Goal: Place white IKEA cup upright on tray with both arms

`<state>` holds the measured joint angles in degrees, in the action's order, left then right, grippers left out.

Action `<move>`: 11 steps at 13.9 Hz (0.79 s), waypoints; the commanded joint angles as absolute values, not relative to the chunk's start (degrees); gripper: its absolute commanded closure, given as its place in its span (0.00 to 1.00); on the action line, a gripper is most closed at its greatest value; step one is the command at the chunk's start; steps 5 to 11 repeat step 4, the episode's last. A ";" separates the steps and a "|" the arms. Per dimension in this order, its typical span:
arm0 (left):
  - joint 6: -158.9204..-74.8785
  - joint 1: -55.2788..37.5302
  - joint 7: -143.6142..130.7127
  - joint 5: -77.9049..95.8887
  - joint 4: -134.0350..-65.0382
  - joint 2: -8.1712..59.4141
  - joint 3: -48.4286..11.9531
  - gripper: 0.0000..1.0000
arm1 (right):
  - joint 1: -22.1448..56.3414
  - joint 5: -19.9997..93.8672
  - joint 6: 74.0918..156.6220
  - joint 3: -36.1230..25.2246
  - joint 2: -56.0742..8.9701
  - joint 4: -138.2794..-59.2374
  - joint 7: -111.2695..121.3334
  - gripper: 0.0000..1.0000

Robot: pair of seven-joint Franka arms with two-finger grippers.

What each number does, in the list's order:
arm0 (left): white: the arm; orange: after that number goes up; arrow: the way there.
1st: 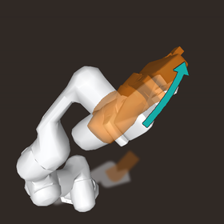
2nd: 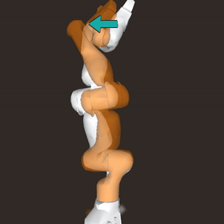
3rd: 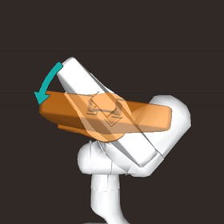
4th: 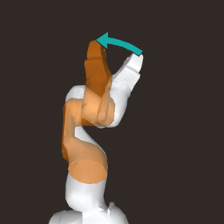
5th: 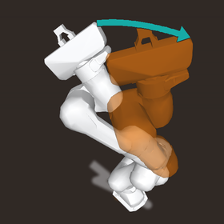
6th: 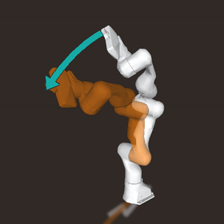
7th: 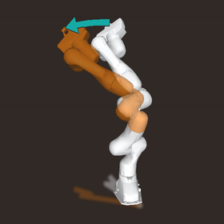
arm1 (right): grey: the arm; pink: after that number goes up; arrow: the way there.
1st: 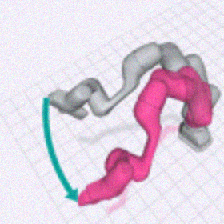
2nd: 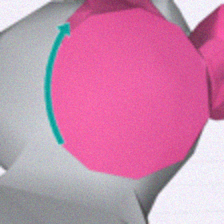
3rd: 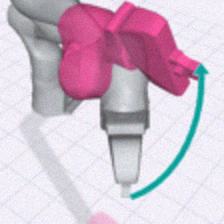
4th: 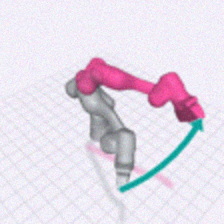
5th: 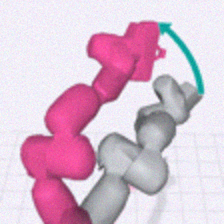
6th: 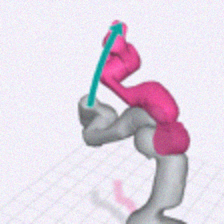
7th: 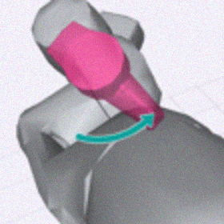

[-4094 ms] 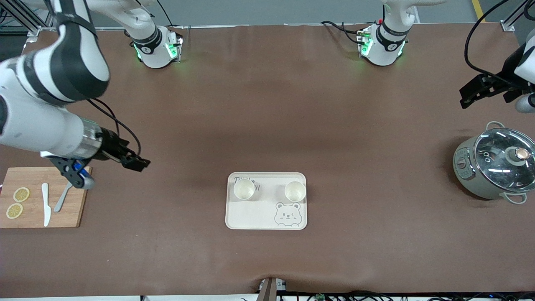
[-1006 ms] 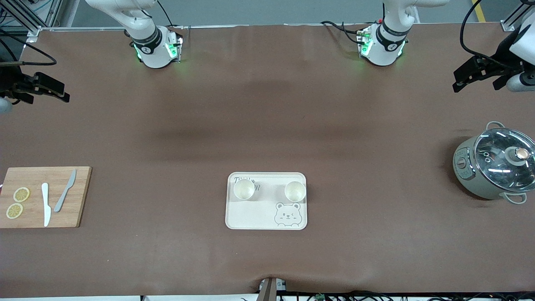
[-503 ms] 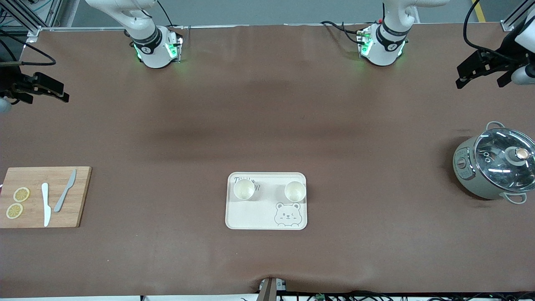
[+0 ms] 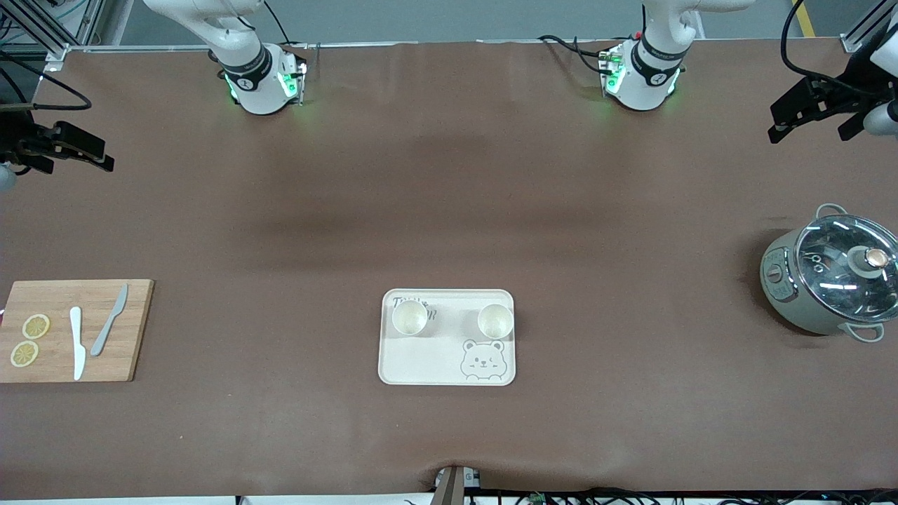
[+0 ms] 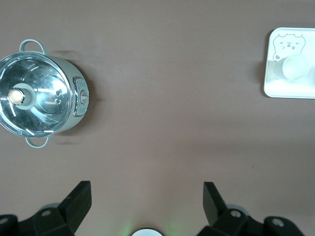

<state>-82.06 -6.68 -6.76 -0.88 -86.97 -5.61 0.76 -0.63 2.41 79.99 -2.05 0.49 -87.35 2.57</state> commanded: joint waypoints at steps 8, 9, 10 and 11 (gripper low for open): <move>-80.77 -6.15 -6.24 -0.44 -86.13 -5.54 0.26 0.00 | -1.23 2.37 79.45 -2.02 0.97 -87.36 3.08 0.00; -80.77 -6.15 -6.24 -0.44 -86.13 -5.54 0.26 0.00 | -1.23 2.37 79.45 -2.02 0.97 -87.36 3.08 0.00; -80.77 -6.15 -6.24 -0.44 -86.13 -5.54 0.26 0.00 | -1.23 2.37 79.45 -2.02 0.97 -87.36 3.08 0.00; -80.77 -6.15 -6.24 -0.44 -86.13 -5.54 0.26 0.00 | -1.23 2.37 79.45 -2.02 0.97 -87.36 3.08 0.00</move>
